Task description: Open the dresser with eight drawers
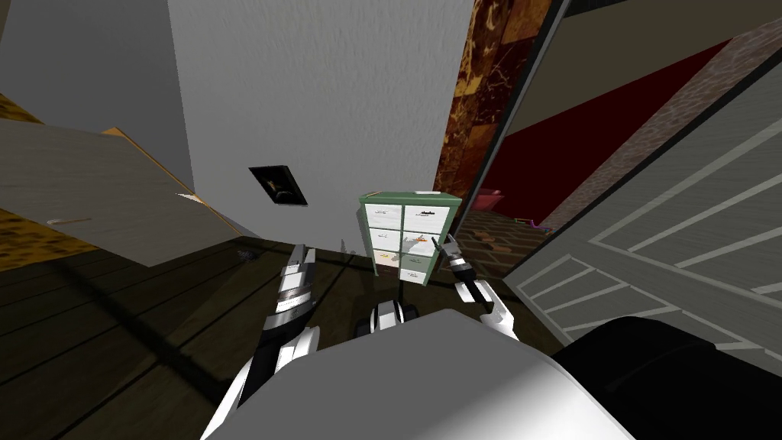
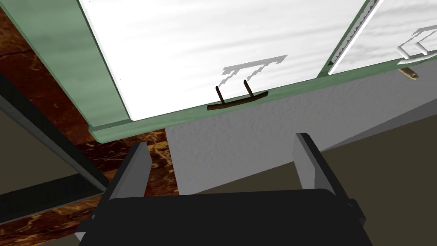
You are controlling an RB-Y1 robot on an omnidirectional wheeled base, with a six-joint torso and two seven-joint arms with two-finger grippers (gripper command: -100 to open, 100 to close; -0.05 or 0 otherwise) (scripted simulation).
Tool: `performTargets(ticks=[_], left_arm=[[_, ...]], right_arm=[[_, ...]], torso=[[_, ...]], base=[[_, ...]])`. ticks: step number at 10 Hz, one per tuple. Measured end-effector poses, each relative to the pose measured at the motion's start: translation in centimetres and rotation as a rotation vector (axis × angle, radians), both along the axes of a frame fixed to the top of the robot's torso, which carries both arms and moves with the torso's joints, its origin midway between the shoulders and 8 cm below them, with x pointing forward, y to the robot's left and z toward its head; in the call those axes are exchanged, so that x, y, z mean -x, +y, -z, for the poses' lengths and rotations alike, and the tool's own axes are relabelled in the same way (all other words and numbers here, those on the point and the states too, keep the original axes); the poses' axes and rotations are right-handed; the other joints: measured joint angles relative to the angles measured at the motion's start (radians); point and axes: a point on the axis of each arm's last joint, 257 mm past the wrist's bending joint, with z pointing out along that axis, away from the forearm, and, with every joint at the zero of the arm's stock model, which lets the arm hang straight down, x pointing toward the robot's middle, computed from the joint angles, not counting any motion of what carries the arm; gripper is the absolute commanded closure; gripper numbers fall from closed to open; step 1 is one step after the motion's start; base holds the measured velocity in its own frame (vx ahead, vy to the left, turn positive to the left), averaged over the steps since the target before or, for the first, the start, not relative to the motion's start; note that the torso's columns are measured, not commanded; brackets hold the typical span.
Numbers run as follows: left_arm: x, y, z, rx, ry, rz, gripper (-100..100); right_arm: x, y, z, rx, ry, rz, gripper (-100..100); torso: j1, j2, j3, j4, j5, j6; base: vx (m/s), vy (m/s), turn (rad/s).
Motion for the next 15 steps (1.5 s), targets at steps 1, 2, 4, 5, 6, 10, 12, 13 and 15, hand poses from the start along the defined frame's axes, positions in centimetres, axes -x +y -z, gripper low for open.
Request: performTargets(ticks=[1,2,4,5,6,10,12,13,15], left_arm=[[0.0,0.0,0.0,0.0,0.0,0.0,0],[0.0,0.0,0.0,0.0,0.0,0.0,0],[0.0,0.0,0.0,0.0,0.0,0.0,0],[0.0,0.0,0.0,0.0,0.0,0.0,0],[0.0,0.0,0.0,0.0,0.0,0.0,0],[0.0,0.0,0.0,0.0,0.0,0.0,0],[0.0,0.0,0.0,0.0,0.0,0.0,0],[0.0,0.0,0.0,0.0,0.0,0.0,0],[0.0,0.0,0.0,0.0,0.0,0.0,0]], right_arm=[[-0.1,-0.2,0.3,0.034,0.005,0.016,-100],[-0.3,-0.7,0.6,0.075,0.015,0.037,-100],[-0.7,-1.2,1.5,0.146,0.033,0.073,-100],[-0.9,-1.5,1.7,0.182,0.039,0.089,-100],[-1.1,-1.8,2.1,0.222,0.05,0.108,-100],[-1.5,-2.6,3.1,0.339,0.075,0.159,-100],[-2.0,-3.2,3.8,0.407,0.093,0.187,-100],[-2.2,-3.5,4.2,0.444,0.104,0.201,-100],[-2.5,-3.9,4.9,0.508,0.122,0.226,-100]], torso=[[-0.001,0.0,0.0,0.0,0.0,0.0],[0.001,0.0,0.0,0.0,0.0,0.0],[0.0,-0.003,-0.002,-0.001,0.0,0.0],[-0.001,-0.002,-0.001,-0.001,0.0,0.0],[0.0,-0.001,-0.001,0.0,0.0,0.0],[0.0,-0.001,0.0,0.0,0.0,0.0],[0.0,-0.001,-0.001,-0.001,0.001,0.0],[0.0,-0.001,-0.001,0.0,0.0,0.0],[-0.001,-0.001,0.0,0.0,0.0,0.0]], base=[[0.027,0.129,-0.072],[0.027,0.106,-0.043],[0.062,0.131,-0.056],[0.059,0.137,-0.068],[0.05,0.11,-0.038],[0.039,0.085,-0.041],[0.062,0.12,-0.043],[0.061,0.11,-0.03],[0.058,0.11,-0.044]])
